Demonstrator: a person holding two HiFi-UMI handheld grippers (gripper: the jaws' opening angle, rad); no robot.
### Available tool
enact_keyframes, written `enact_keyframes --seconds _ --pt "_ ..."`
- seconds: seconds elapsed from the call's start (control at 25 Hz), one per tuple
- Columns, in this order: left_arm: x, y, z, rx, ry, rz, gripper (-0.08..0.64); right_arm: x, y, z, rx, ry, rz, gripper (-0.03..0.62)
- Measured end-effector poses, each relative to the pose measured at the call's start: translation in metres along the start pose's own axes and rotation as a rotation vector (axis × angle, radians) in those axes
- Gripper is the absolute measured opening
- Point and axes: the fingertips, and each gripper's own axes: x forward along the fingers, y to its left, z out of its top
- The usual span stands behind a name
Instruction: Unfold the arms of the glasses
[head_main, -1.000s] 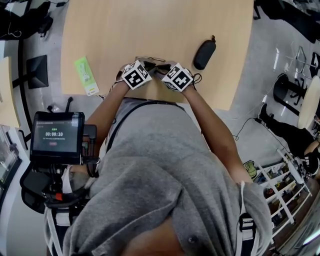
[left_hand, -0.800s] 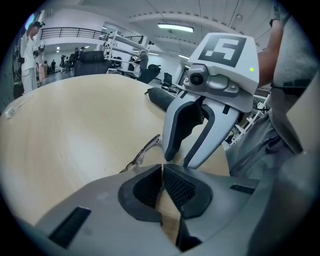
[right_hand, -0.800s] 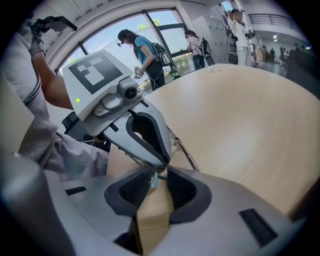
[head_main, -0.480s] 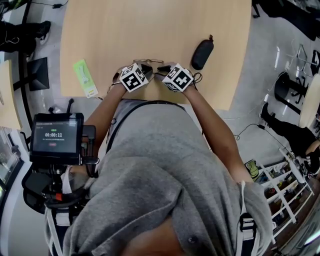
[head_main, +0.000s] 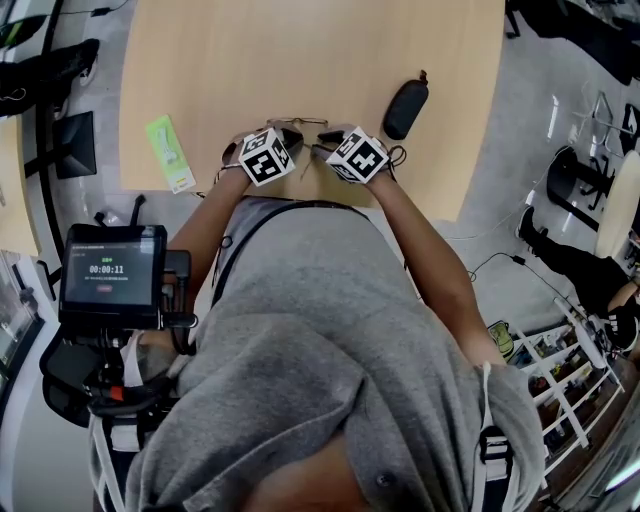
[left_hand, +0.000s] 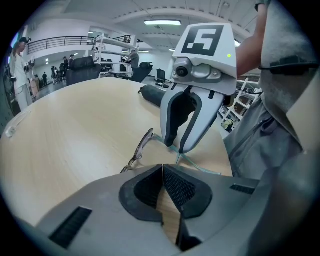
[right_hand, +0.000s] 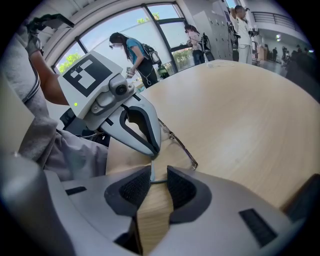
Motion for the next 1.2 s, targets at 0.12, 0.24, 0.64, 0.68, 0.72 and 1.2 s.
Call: enact_keyframes --seconds 0.12,0.24,0.64,0.68,0.72,1.2 --pt "-0.001 0.001 0.000 0.013 0.004 -0.002 0.006 -0.001 -0.002 0.000 -0.001 0.004 -0.004 0.101" --pt "-0.003 0.000 -0.001 0.005 0.000 -0.005 0.006 -0.001 -0.001 -0.001 0.006 0.007 -0.005 0.101" --pt "-0.007 -0.004 -0.008 0.004 0.004 -0.010 0.006 0.000 0.002 -0.004 -0.007 0.030 0.002 0.103" --pt "-0.007 -0.004 -0.009 0.006 0.005 -0.010 0.006 0.000 0.002 -0.005 -0.007 0.031 0.002 0.103" --pt "-0.007 -0.005 -0.009 0.007 0.005 -0.011 0.006 0.000 0.002 -0.005 -0.007 0.033 0.002 0.103" --pt "-0.009 -0.003 -0.007 0.030 0.007 0.007 0.006 -0.001 -0.003 -0.005 -0.005 0.033 -0.001 0.101"
